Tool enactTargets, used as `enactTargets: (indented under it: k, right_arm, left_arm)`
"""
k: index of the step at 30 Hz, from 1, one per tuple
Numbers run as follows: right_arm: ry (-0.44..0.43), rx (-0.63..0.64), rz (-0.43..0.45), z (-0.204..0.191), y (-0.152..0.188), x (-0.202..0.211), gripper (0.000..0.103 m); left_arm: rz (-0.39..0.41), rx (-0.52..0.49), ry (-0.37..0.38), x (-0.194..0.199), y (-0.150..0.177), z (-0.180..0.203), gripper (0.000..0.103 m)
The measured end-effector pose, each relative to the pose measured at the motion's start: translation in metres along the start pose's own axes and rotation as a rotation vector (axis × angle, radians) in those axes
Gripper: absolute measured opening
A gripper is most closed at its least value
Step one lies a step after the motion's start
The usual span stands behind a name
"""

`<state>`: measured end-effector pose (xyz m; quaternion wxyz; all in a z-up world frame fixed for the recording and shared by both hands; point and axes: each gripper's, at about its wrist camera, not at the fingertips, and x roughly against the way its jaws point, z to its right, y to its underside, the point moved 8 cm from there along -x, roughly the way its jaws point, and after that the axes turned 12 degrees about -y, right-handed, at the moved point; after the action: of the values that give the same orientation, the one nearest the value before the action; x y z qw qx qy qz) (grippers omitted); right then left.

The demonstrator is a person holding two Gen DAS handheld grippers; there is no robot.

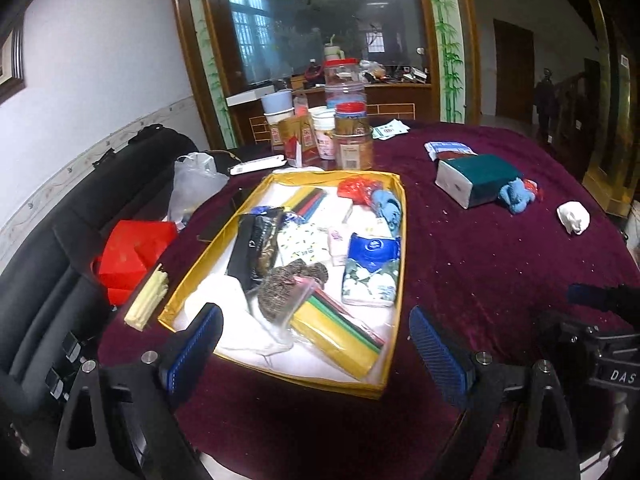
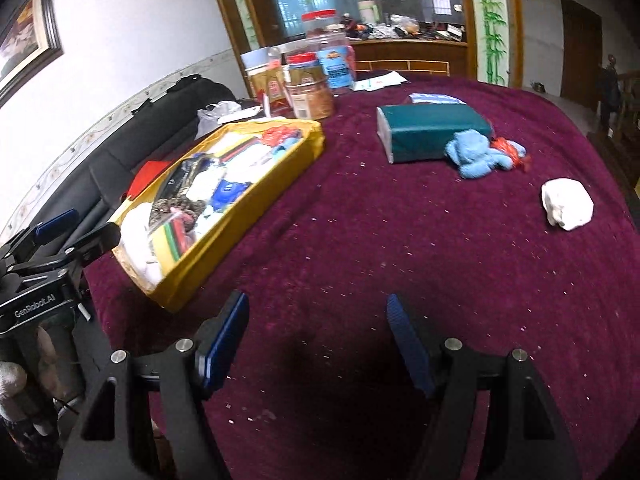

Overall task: Organize soft objects
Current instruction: 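Withdraw both open grippers from the tray toward the remaining items, then grasp the small white cloth with the right gripper while the left grasps the light-blue towel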

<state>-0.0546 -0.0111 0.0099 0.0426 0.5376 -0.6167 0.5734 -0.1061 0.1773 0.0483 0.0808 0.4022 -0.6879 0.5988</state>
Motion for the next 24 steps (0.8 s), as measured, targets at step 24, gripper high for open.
enactTargets:
  k: [24]
  right_arm:
    - [0.158, -0.226, 0.076, 0.126, 0.009, 0.058, 0.071]
  left_arm:
    - [-0.107, -0.087, 0.276, -0.003, 0.022, 0.081, 0.096]
